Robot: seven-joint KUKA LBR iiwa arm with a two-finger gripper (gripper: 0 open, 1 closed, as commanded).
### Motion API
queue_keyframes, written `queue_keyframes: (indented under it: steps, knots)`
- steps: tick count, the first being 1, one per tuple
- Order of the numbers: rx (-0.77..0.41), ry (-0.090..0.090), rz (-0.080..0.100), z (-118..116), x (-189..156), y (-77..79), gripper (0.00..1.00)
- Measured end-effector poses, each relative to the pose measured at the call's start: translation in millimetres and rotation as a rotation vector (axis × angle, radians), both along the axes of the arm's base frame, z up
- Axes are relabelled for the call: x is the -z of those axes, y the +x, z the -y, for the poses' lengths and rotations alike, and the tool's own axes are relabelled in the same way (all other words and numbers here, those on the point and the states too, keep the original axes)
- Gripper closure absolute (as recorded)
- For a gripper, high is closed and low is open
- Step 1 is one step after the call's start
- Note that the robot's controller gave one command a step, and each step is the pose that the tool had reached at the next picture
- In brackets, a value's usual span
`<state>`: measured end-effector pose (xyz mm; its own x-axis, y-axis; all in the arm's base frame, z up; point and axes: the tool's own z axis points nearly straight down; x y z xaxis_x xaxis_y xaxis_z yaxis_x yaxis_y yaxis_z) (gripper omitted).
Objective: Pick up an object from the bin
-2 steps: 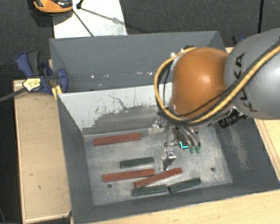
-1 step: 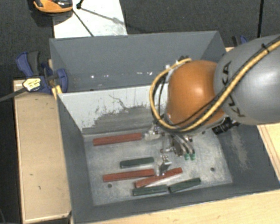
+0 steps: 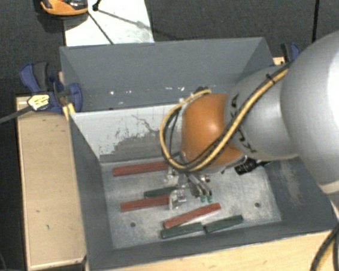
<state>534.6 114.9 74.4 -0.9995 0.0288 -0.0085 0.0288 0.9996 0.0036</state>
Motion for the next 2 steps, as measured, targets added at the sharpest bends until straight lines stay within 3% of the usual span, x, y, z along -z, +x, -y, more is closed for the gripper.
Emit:
queue_keyframes:
  steps: [1,2]
  knots:
    - [0.0,0.0,0.0,0,0,0.0,1.0]
    - [-0.013,-0.004,-0.011,6,-195,-2.5,1.0]
